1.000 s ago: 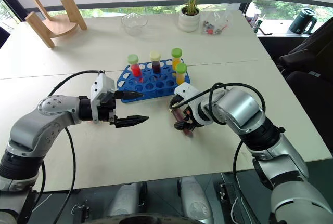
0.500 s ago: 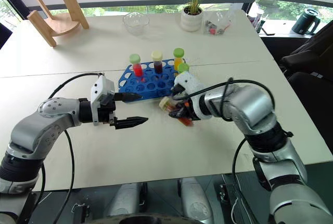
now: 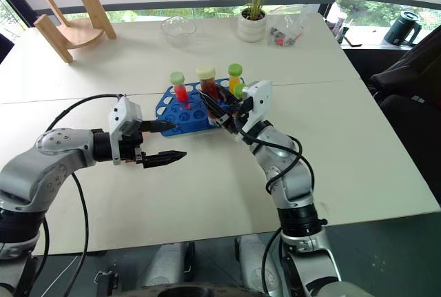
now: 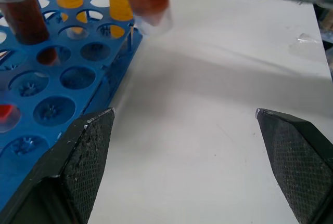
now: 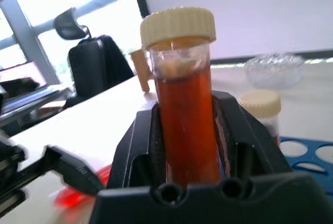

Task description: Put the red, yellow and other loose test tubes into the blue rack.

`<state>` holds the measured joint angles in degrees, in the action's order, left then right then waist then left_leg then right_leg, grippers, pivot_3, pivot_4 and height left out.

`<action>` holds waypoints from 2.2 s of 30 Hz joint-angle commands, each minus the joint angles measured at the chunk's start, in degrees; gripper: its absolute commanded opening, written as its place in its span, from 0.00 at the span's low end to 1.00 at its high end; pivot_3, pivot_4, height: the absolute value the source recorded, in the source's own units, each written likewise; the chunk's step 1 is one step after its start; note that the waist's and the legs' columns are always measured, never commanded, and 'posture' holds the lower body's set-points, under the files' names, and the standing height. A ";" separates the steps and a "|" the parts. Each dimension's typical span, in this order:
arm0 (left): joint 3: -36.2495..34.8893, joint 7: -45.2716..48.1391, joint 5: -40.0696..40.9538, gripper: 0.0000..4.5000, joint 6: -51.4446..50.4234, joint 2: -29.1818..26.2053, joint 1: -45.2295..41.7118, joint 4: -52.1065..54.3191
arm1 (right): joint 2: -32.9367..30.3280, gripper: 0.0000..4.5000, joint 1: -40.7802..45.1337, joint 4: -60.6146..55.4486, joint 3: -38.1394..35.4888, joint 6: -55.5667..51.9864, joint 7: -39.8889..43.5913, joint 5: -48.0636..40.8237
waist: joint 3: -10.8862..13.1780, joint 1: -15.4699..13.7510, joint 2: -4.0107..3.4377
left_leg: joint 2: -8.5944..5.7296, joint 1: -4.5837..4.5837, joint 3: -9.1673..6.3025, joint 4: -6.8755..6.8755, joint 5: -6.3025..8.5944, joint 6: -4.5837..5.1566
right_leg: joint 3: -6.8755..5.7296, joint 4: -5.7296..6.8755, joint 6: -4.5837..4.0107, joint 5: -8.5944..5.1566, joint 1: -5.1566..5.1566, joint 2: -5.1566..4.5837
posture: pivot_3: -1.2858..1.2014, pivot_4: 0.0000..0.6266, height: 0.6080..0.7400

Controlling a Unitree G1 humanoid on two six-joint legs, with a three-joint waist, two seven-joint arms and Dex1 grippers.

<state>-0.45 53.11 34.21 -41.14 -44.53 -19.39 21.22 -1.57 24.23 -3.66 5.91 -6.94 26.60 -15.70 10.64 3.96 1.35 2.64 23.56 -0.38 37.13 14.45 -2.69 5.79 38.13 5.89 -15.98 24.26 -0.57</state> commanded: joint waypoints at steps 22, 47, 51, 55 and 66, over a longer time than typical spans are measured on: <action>-2.84 -2.63 2.07 1.00 -2.00 -1.71 1.33 5.62 | 6.81 0.20 10.33 34.19 -1.62 32.03 -9.07 9.80 | 0.02 0.07 -0.03 | 0.00 -0.03 -0.01 -0.02 -0.03 -0.06 | 0.00 0.05 -0.02 0.01 0.00 -0.02 | 0.52 0.24 1.00; -3.39 -6.94 -0.59 1.00 -11.23 -8.45 -7.79 -2.61 | -25.53 0.99 -3.71 -25.52 2.99 -26.85 14.49 -8.35 | 0.04 -0.21 -0.05 | -0.04 -0.05 -0.05 0.05 -0.04 -0.06 | 0.00 0.07 -0.01 0.01 -0.05 -0.02 | 0.52 0.24 1.00; 2.51 -5.07 -4.24 1.00 -15.66 -12.50 -15.09 -10.72 | -37.22 0.99 2.13 -26.88 1.72 -29.50 25.29 -12.40 | 0.05 0.00 -0.04 | -0.03 -0.19 -0.06 0.03 -0.03 -0.05 | -0.01 0.03 -0.01 -0.01 -0.18 0.05 | 0.52 0.24 1.00; 9.94 -1.11 -9.73 1.00 -17.20 -14.48 -23.54 -20.46 | -42.17 0.99 6.76 -24.14 1.97 -27.14 32.61 -12.33 | 0.09 -0.13 0.01 | -0.04 -0.13 -0.06 0.01 -0.03 -0.04 | -0.03 -0.01 -0.01 -0.02 -0.14 0.05 | 0.52 0.24 1.00; 20.79 1.46 -17.18 1.00 -27.27 -6.04 -38.35 -43.40 | -42.06 0.99 8.72 -25.04 2.04 -26.15 32.47 -11.10 | 0.11 -0.85 0.04 | -0.06 0.06 -0.05 0.04 0.00 0.01 | -0.03 0.01 0.02 -0.03 0.05 0.02 | 0.52 0.24 1.00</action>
<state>19.83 54.13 18.47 -68.23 -50.98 -55.58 -20.21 -43.60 32.40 -26.35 9.67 -33.38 59.85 -26.58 10.74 3.11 1.39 2.57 23.64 -0.43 37.18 14.45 -2.69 5.76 38.14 5.91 -16.01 24.31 -0.55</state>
